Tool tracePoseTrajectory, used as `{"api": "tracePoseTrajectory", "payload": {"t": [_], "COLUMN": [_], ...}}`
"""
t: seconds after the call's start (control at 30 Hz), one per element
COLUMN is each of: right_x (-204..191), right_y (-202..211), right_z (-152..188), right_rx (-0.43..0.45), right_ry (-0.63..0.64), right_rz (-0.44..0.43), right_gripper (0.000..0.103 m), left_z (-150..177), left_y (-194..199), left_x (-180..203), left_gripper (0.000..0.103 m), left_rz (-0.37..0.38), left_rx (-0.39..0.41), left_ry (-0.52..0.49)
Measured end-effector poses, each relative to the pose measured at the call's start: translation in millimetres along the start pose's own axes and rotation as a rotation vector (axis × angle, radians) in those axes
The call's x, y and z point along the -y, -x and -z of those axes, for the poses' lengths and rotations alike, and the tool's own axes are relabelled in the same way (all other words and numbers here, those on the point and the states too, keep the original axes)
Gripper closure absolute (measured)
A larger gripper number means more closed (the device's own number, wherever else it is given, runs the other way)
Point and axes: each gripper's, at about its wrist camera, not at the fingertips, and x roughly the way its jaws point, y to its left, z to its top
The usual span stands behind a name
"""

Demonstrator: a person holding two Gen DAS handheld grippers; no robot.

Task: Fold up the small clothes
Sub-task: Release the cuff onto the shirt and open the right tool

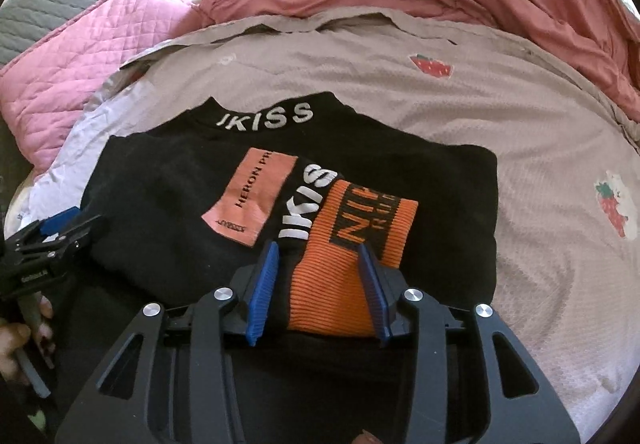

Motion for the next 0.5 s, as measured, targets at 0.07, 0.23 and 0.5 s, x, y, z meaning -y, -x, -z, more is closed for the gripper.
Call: {"api": "tracePoseTrajectory", "payload": {"t": [0.07, 0.23, 0.5], "right_x": [2, 4, -1], "right_y": [4, 12, 19], "right_z": [1, 2, 6], "right_rx": [0.008, 0.025, 0.038], "right_ry": [-0.010, -0.023, -0.030], "right_rz": [0.001, -0.006, -0.010], "right_gripper": [0.059, 0.047, 0.030], "left_z": [2, 6, 12], "left_y": [4, 12, 26], "left_x": [-1, -9, -19], "left_gripper": [0.011, 0.010, 0.010], "left_rz": [-0.001, -0.013, -0.018], "left_rx": [0.006, 0.015, 0.042], "left_ry": [0.004, 0.033, 0.070]}}
